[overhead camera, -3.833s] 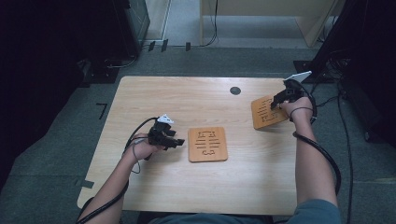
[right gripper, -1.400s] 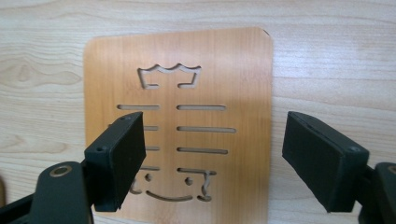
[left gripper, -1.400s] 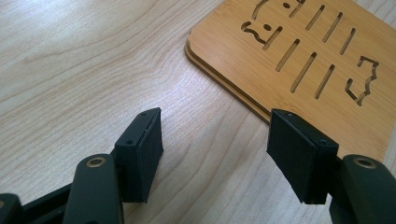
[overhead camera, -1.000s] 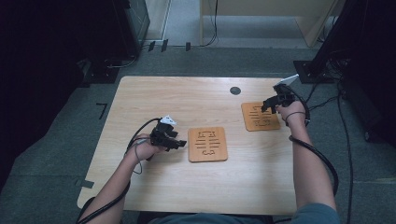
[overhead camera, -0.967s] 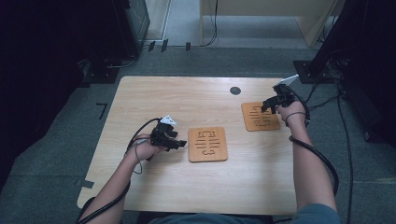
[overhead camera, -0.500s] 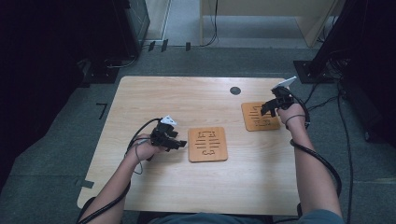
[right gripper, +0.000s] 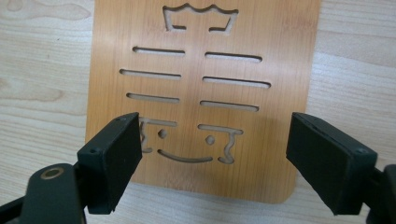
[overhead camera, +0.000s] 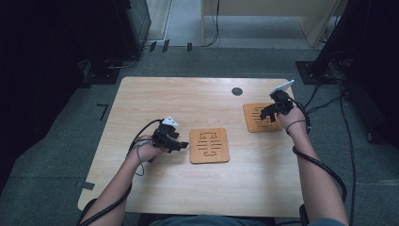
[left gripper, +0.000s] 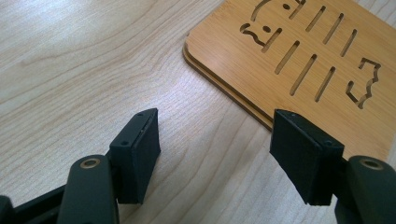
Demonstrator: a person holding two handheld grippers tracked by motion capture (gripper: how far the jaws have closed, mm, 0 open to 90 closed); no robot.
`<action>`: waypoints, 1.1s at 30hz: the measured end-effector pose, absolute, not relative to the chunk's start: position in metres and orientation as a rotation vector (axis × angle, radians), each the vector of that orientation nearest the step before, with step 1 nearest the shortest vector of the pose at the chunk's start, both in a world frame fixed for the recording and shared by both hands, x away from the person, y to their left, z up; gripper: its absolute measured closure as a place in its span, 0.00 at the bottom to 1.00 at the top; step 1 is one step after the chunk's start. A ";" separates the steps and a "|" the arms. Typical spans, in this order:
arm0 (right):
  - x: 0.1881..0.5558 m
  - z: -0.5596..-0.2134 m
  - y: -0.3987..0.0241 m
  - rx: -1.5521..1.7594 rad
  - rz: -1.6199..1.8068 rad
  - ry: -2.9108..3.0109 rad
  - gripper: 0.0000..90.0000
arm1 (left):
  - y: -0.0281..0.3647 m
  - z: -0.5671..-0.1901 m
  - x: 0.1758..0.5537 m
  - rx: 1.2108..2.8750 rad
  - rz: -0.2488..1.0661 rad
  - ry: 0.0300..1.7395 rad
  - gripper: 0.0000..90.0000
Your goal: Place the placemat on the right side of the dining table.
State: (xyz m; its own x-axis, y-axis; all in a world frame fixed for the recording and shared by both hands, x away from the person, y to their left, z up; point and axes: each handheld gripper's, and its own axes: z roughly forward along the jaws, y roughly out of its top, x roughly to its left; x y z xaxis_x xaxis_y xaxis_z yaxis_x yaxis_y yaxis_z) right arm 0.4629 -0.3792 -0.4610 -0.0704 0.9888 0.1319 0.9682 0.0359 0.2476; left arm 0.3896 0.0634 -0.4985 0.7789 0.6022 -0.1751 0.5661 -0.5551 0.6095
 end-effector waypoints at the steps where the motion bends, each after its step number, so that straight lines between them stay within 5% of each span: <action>1: 0.462 -0.461 -0.379 2.082 0.421 2.207 0.20 | 0.063 -0.499 0.390 2.300 0.071 0.864 0.35; 33: 0.424 -0.472 -0.358 1.988 0.473 2.272 0.21 | 0.063 -0.499 0.390 2.307 0.082 0.857 0.34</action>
